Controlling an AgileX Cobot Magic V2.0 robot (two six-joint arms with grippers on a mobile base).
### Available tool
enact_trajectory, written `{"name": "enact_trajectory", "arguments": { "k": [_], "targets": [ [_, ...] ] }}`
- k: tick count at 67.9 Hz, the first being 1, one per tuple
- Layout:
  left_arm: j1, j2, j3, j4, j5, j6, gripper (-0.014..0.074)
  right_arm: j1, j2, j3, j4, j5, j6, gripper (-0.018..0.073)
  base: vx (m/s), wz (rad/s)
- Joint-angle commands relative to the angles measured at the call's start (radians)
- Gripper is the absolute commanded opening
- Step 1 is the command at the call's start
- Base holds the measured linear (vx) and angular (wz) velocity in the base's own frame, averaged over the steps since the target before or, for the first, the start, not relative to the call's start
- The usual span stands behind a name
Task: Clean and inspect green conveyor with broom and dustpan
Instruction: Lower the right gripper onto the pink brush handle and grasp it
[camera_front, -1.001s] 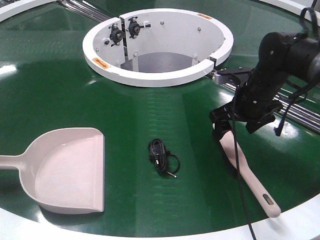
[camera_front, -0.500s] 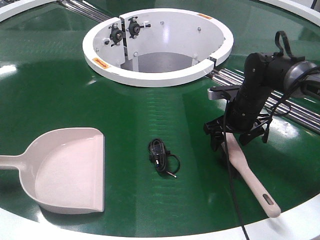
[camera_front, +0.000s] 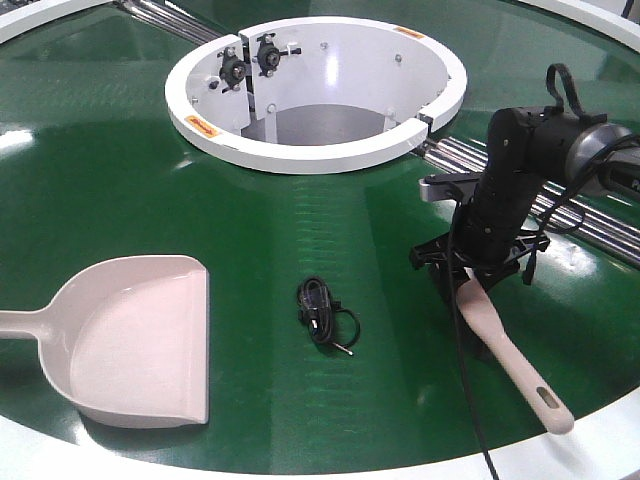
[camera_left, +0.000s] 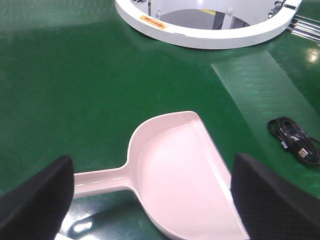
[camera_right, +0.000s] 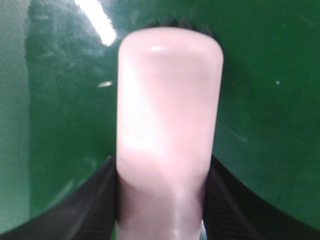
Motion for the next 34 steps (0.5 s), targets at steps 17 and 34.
{"name": "enact_trajectory", "arguments": {
  "k": [17,34],
  "targets": [
    [-0.008,0.005,-0.031,-0.009,-0.057,-0.002,0.0592,-0.023,-0.175,0.028,0.005,0.137,-0.003,-0.0004,0.0,0.0],
    [-0.008,0.005,-0.031,-0.008,-0.057,-0.002,0.0592,-0.023,-0.337,0.153,0.007,0.136,-0.005,-0.0003,0.0,0.0]
  ]
}}
